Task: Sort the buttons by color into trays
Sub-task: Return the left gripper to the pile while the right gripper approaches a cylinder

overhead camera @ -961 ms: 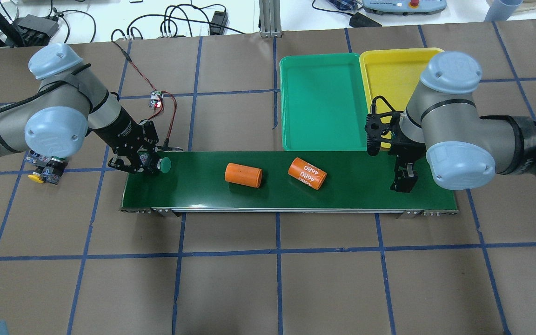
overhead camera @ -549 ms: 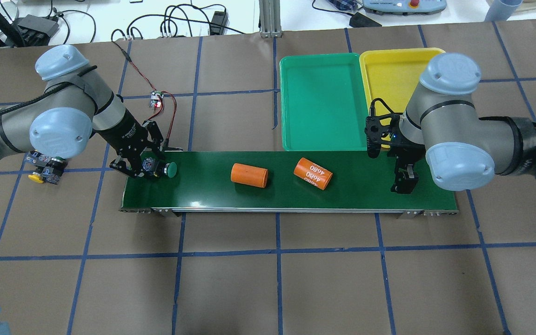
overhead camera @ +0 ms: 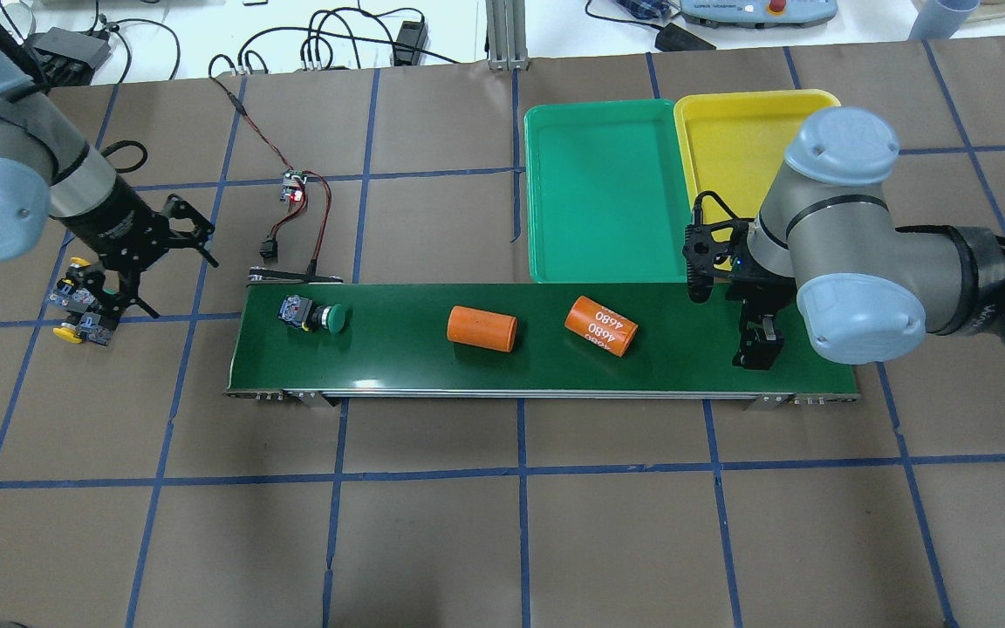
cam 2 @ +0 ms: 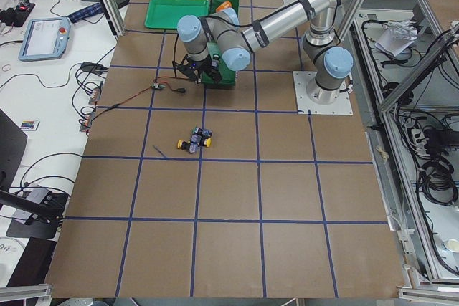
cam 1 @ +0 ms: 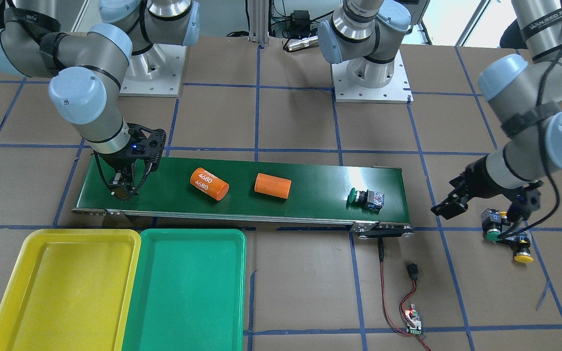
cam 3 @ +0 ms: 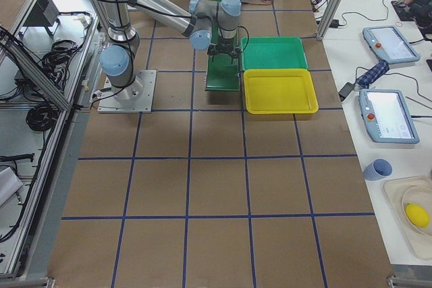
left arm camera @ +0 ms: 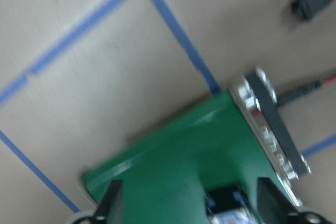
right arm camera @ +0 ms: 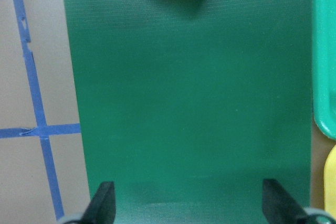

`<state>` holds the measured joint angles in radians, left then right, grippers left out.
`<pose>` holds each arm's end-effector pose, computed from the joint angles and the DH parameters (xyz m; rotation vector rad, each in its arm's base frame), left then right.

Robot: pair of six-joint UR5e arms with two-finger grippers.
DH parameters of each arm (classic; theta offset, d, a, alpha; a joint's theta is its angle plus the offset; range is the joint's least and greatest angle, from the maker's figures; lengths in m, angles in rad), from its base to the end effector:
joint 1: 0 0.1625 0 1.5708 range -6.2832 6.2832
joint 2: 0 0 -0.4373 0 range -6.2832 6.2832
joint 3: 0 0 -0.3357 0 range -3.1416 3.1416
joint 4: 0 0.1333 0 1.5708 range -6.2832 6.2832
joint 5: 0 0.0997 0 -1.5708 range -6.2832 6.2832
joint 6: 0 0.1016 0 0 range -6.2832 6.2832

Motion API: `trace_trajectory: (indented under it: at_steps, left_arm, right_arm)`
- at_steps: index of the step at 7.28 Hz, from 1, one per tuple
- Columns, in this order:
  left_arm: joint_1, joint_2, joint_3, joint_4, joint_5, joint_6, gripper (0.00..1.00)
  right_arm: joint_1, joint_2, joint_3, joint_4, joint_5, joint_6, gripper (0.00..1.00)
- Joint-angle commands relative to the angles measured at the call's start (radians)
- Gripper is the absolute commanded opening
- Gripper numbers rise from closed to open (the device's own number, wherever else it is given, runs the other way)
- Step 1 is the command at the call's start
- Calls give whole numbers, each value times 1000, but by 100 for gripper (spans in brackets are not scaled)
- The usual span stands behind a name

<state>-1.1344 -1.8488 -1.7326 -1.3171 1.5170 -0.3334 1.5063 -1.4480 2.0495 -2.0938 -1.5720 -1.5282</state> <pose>0.0868 -0.5145 0.3219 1.1582 -2.8384 -0.2815 0.1057 -0.4295 0.2974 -2.0617 2.2951 0.0861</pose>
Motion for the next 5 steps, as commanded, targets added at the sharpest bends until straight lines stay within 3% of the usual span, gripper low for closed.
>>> trace_trajectory:
  at_steps: [1, 3, 5]
  left_arm:
    - [142, -85, 120, 12, 76, 399, 100]
    - [163, -256, 322, 4, 142, 621, 100]
    - [240, -363, 402, -26, 146, 779, 100]
  right_arm:
    - [0, -2, 3, 0, 1, 5, 100]
    - [2, -3, 11, 0, 21, 57, 100]
    - [2, -5, 9, 4, 73, 162, 100]
